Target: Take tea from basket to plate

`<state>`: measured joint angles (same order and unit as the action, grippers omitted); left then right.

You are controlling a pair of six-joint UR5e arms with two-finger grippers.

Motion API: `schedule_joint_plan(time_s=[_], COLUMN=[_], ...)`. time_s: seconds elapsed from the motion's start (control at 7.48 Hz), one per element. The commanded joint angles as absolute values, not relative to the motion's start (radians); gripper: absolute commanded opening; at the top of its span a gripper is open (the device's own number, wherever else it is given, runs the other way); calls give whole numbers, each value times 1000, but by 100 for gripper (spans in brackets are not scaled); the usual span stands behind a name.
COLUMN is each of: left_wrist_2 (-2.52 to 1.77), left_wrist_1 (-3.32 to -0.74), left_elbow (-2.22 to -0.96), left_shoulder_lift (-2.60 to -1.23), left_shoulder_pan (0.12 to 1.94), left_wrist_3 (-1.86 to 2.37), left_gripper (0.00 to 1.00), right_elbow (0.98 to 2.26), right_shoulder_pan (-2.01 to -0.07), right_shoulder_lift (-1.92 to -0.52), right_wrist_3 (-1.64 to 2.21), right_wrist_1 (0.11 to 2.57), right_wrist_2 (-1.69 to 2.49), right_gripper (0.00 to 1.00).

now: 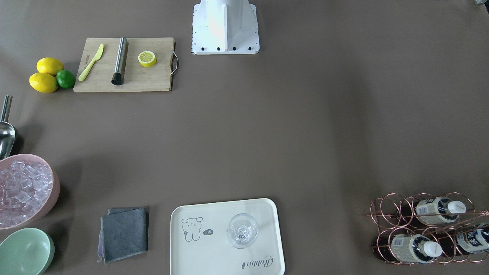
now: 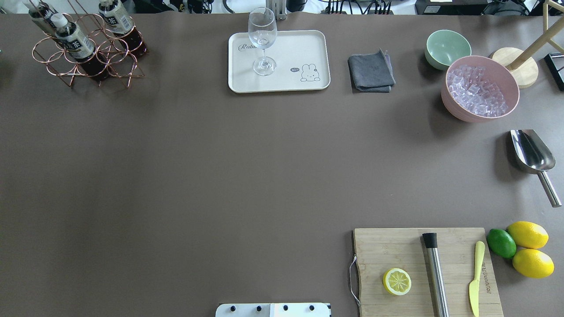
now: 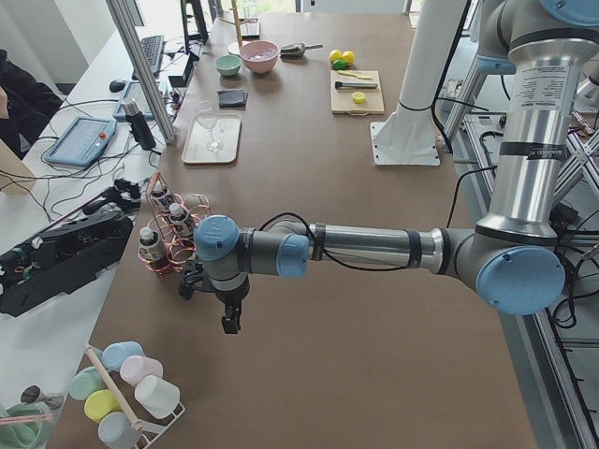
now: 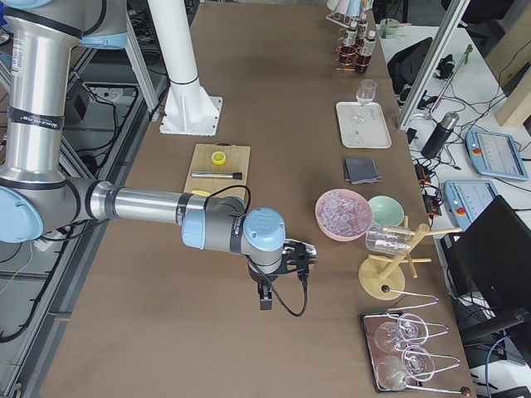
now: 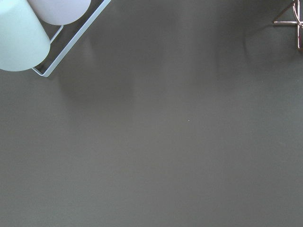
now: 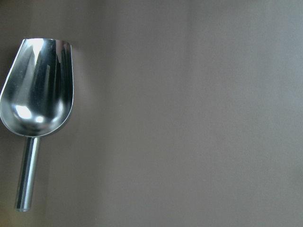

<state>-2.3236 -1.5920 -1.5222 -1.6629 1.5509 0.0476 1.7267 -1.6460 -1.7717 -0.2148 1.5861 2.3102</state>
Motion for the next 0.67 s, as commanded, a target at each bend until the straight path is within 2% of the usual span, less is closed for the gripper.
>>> schedule_joint_plan(time_s=[0.0,0.53], left_wrist_2=[-2322,-2329], left_wrist_1=[-1591,-1589], left_elbow=[-1519,-1523], left_shoulder_lift=[-1663,-1658], left_shoulder_pan=[1551,1551], left_wrist_3=[48,48], left_gripper=[98,98], right_elbow=[1726,1714], right_shoulder_pan=[-1646,-1646], right_shoulder_lift=[-1772,-1764], right_wrist_3=[-215,-218], right_wrist_1=[1586,1586], right_wrist_2=[2310,2309], right_gripper=[100,100])
